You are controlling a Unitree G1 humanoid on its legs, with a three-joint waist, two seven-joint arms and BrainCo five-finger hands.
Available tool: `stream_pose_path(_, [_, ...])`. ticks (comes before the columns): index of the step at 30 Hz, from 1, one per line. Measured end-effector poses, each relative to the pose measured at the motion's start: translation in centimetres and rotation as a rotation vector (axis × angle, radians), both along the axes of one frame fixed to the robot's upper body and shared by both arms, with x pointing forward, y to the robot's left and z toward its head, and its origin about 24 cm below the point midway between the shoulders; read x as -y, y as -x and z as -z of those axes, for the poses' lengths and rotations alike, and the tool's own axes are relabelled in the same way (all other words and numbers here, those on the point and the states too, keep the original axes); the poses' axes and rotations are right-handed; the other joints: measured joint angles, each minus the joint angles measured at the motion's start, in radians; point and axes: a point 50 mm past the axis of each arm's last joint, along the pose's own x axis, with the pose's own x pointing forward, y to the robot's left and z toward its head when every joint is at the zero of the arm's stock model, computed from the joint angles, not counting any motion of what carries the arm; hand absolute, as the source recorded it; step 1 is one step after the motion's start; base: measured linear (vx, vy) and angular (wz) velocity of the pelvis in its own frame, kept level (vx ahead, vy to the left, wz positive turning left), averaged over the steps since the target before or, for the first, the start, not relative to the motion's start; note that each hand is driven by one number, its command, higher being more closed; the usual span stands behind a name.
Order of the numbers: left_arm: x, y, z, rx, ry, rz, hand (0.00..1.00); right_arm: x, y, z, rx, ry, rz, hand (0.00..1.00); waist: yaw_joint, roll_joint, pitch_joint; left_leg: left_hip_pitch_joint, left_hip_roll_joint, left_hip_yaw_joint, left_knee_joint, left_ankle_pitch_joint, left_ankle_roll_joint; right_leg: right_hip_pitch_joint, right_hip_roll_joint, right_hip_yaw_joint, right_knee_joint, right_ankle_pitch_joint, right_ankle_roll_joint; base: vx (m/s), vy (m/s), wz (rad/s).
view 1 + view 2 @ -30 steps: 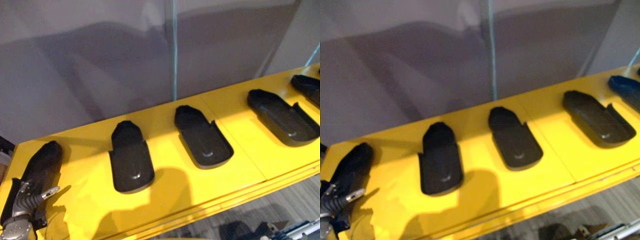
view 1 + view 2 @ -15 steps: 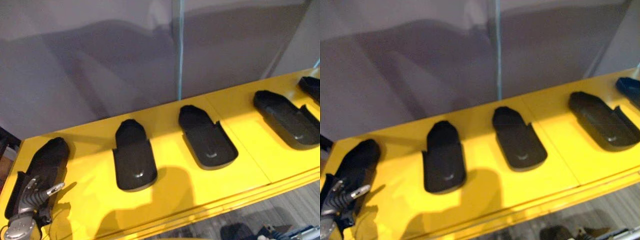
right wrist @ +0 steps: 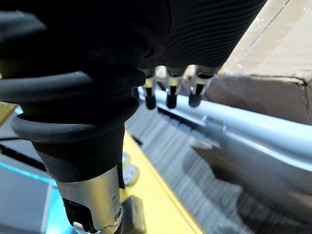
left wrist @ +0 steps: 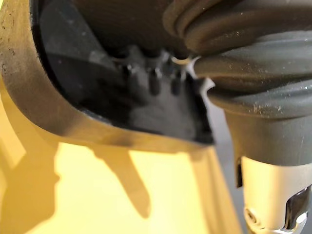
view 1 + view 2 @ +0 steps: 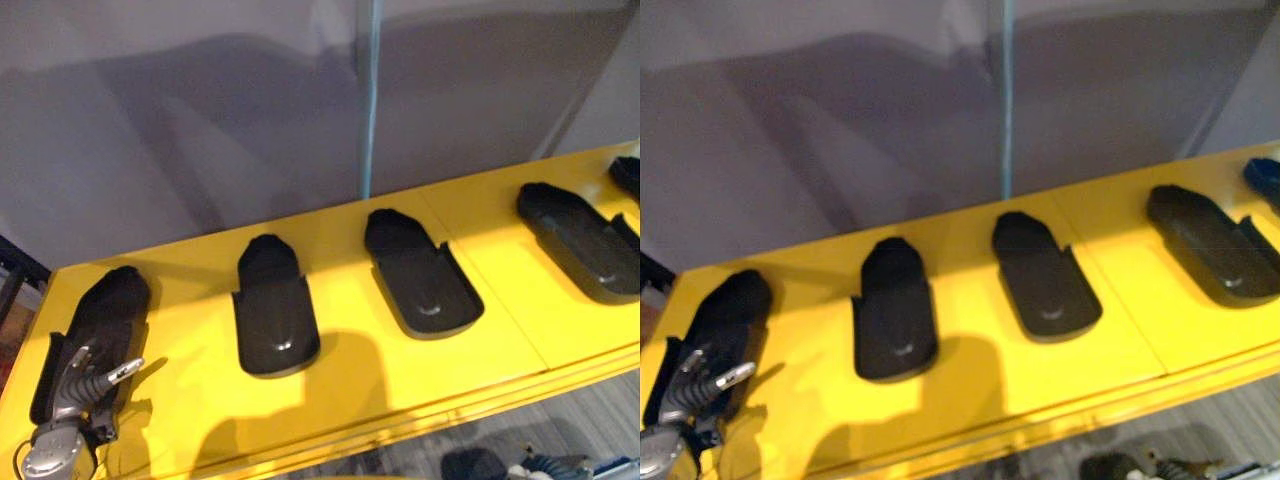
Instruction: Walk over and take plastic housings, then place them on the shelf
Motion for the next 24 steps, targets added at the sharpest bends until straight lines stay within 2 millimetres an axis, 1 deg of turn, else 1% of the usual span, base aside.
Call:
stream_pose_path(4, [0.1, -0.1, -0.1, -0.001, -0.026, -0.031, 0.00, -0.1, -0.1, 0.1, -0.002, -0.011, -0.014, 0.00, 0.000, -0.004, 0.001, 0.000, -0.003, -0.002, -0.006, 0.002, 0.001, 0.000, -0.002, -0.001, -0.002, 0.002, 0.003, 0.00, 0.001, 0.01])
stream_pose_path(7, [-0.4, 0.1, -0.2, 0.001, -0.064, -0.108, 0.00, -0.2, 0.0, 0.2, -0.005, -0.013, -0.017, 0.00, 0.000, -0.009, 0.003, 0.000, -0.003, -0.002, -0.007, 0.002, 0.001, 0.000, -0.001, -0.001, -0.004, 0.002, 0.003, 0.00, 0.000, 0.00])
stream_pose_path(8, [-0.9, 0.3, -0.4, 0.009, -0.084, -0.164, 0.00, -0.2, 0.0, 0.2, -0.007, -0.016, -0.016, 0.00, -0.001, -0.009, 0.003, 0.001, -0.003, -0.001, -0.007, 0.002, 0.001, 0.000, -0.001, -0.001, -0.004, 0.003, 0.004, 0.00, 0.000, 0.00])
stream_pose_path(10, [-2.5, 0.9, -1.4, 0.071, -0.149, -0.315, 0.00, -0.4, 0.3, 0.5, 0.004, -0.039, -0.001, 0.00, -0.001, -0.024, 0.009, 0.000, -0.003, 0.000, -0.006, 0.003, 0.000, 0.001, 0.000, 0.003, -0.007, 0.004, 0.005, 0.00, 0.000, 0.00])
stream_pose_path(11, [-2.7, 1.0, -1.7, 0.085, -0.160, -0.332, 0.00, -0.4, 0.5, 0.5, 0.003, -0.043, 0.002, 0.00, 0.000, -0.026, 0.008, 0.000, -0.003, 0.000, -0.006, 0.003, 0.000, 0.001, 0.000, 0.003, -0.007, 0.004, 0.005, 0.00, 0.000, 0.00])
stream_pose_path(13, [-3.5, 1.1, -3.7, 0.208, -0.231, -0.410, 0.00, -0.6, 1.3, 0.9, -0.014, -0.057, 0.004, 0.00, 0.002, -0.036, 0.002, 0.000, -0.005, 0.001, -0.006, 0.003, 0.000, 0.001, -0.002, 0.004, -0.007, 0.004, 0.005, 0.00, 0.000, 0.00])
stream_pose_path(14, [-3.5, 1.1, -4.3, 0.244, -0.250, -0.416, 0.00, -0.7, 1.4, 1.0, -0.015, -0.058, 0.005, 0.00, 0.002, -0.037, 0.002, 0.000, -0.005, 0.001, -0.006, 0.003, 0.000, 0.001, -0.002, 0.004, -0.007, 0.004, 0.005, 0.00, 0.000, 0.00])
stream_pose_path(15, [-2.9, 0.6, -6.5, 0.361, -0.302, -0.397, 0.00, -1.0, 1.8, 1.2, -0.018, -0.063, 0.008, 0.00, 0.002, -0.038, 0.001, 0.000, -0.005, 0.000, -0.006, 0.003, 0.000, 0.001, -0.002, 0.004, -0.007, 0.004, 0.005, 0.00, 0.000, 0.00])
stream_pose_path(16, [-2.2, 0.3, -8.0, 0.451, -0.328, -0.364, 0.00, -1.1, 1.9, 1.2, -0.020, -0.066, 0.010, 0.00, 0.003, -0.039, 0.001, 0.000, -0.005, -0.001, -0.006, 0.003, 0.000, 0.002, -0.003, 0.004, -0.006, 0.004, 0.005, 0.00, 0.000, 0.00])
stream_pose_path(17, [-1.6, 0.1, -9.0, 0.514, -0.342, -0.343, 0.00, -1.2, 1.9, 1.3, -0.018, -0.067, 0.011, 0.00, 0.002, -0.039, 0.001, 0.001, -0.006, -0.002, -0.006, 0.003, 0.000, 0.003, -0.003, 0.004, -0.006, 0.004, 0.005, 0.00, 0.000, 0.03])
stream_pose_path(19, [0.9, -0.1, -12.4, 0.765, -0.386, -0.266, 0.00, -1.4, 1.9, 1.3, -0.004, -0.065, 0.009, 0.00, -0.003, -0.031, 0.003, 0.001, -0.008, -0.006, -0.006, 0.003, 0.000, 0.007, -0.005, 0.003, -0.006, 0.004, 0.006, 0.00, 0.000, 0.04])
stream_pose_path(20, [1.5, -0.1, -13.1, 0.819, -0.391, -0.250, 0.00, -1.5, 1.9, 1.3, -0.003, -0.064, 0.009, 0.00, -0.004, -0.027, 0.004, 0.001, -0.008, -0.007, -0.006, 0.003, 0.000, 0.008, -0.006, 0.003, -0.006, 0.004, 0.006, 0.00, 0.000, 0.05])
stream_pose_path(22, [2.9, 0.1, -15.0, 0.975, -0.399, -0.223, 0.00, -1.4, 2.4, 1.3, -0.010, -0.063, 0.014, 0.00, -0.007, -0.009, 0.005, 0.002, -0.009, -0.010, -0.006, 0.002, 0.000, 0.011, -0.007, 0.001, -0.006, 0.005, 0.007, 0.00, 0.000, 0.04])
stream_pose_path(24, [3.2, 0.5, -15.6, 1.047, -0.406, -0.238, 0.00, -1.4, 2.5, 1.4, -0.013, -0.063, 0.016, 0.00, -0.009, -0.003, 0.004, 0.002, -0.009, -0.011, -0.006, 0.002, 0.000, 0.012, -0.006, 0.001, -0.006, 0.005, 0.007, 0.00, 0.000, 0.00])
